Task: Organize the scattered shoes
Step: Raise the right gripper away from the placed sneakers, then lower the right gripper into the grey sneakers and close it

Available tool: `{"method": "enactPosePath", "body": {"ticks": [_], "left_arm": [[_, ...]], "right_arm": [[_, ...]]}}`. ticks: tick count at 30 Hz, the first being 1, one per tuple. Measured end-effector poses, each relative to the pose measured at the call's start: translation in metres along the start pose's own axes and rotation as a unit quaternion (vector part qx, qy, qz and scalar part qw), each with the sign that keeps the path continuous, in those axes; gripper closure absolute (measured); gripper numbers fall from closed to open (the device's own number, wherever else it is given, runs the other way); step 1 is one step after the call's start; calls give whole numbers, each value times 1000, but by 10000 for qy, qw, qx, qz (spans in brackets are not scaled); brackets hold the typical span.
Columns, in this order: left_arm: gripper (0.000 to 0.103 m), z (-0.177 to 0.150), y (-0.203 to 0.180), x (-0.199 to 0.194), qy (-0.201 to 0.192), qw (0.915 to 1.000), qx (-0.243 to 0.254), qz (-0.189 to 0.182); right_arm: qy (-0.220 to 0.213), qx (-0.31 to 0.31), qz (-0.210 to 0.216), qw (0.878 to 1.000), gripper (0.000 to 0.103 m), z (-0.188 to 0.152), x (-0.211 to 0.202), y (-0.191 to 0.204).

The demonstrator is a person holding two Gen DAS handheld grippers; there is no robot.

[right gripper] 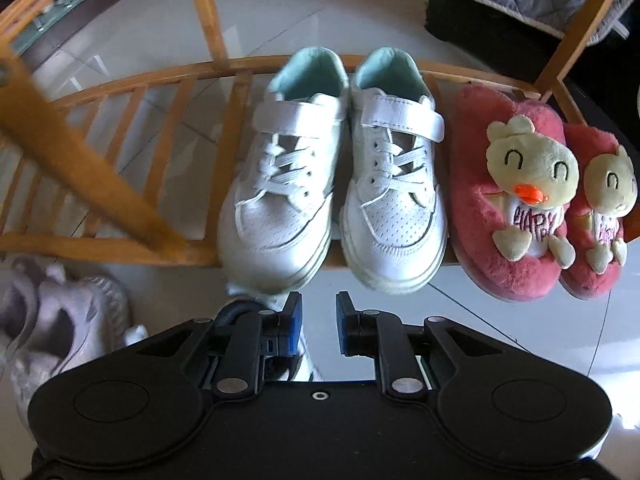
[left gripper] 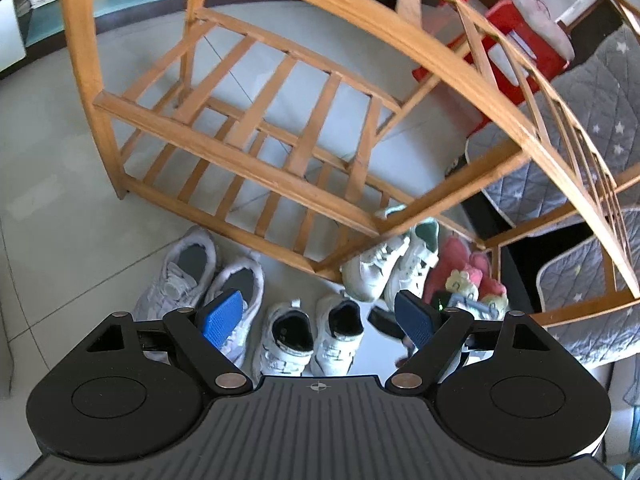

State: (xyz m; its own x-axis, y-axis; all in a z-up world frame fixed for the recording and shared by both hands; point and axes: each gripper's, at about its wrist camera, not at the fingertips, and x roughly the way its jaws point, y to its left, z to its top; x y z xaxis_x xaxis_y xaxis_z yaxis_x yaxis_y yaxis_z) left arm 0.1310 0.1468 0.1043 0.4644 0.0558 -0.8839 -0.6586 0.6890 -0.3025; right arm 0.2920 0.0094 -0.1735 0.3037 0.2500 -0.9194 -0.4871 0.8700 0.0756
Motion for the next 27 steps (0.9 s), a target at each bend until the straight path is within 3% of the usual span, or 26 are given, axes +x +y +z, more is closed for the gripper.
{"method": "enactPosePath", "body": {"ticks": [7, 17, 21, 27], "left_arm": [[19, 5, 27, -12, -241, 9988, -388, 172], [19, 12, 50, -23, -379, 9971, -615, 224], [19, 14, 59, -27, -461, 9959, -732, 274], [19, 14, 67, -29, -448, 9955, -784, 287]], "right_arm": [[-275, -515, 456, 9973, 84, -11, -36, 33], [-168, -1120, 1449, 9829, 84, -9, -50, 129], [-73, -1131, 1575, 9810, 84, -5, -40, 160], [318, -637, 1707, 9827, 84, 2, -15, 186]]}}
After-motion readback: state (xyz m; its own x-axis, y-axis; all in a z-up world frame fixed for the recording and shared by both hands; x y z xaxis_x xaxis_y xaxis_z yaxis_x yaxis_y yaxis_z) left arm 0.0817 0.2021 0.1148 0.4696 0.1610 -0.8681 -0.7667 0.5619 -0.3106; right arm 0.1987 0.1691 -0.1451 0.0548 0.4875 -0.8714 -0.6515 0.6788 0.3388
